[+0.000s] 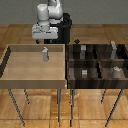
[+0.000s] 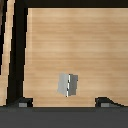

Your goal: Place the milk carton into the appropriate compartment.

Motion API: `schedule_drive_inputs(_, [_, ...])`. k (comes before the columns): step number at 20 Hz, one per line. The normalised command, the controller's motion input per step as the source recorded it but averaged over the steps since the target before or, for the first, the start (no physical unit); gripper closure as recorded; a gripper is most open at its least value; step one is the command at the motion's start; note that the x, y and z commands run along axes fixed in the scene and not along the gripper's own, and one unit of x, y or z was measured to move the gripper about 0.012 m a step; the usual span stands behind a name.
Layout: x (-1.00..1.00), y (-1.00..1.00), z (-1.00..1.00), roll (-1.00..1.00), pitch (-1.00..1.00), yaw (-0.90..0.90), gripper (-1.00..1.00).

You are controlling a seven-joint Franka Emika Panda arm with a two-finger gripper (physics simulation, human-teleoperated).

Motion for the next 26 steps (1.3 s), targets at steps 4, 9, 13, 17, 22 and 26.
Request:
schedule_drive_inputs(4, [0.0, 0.0, -0.75, 0.0, 0.0, 0.0, -1.0])
schedule_drive_inputs(9, [0.0, 0.0, -1.0, 0.0, 0.0, 0.0, -1.0])
schedule_drive_inputs(13, [0.0, 0.0, 0.0, 0.0, 0.0, 0.0, 1.0])
schedule_drive_inputs(17, [0.0, 0.0, 0.0, 0.0, 0.0, 0.0, 1.0])
schedule_drive_inputs(22, [0.0, 0.0, 0.8, 0.0, 0.0, 0.0, 1.0])
schedule_drive_inputs(26, [0.0, 0.0, 1.0, 0.0, 0.0, 0.0, 1.0])
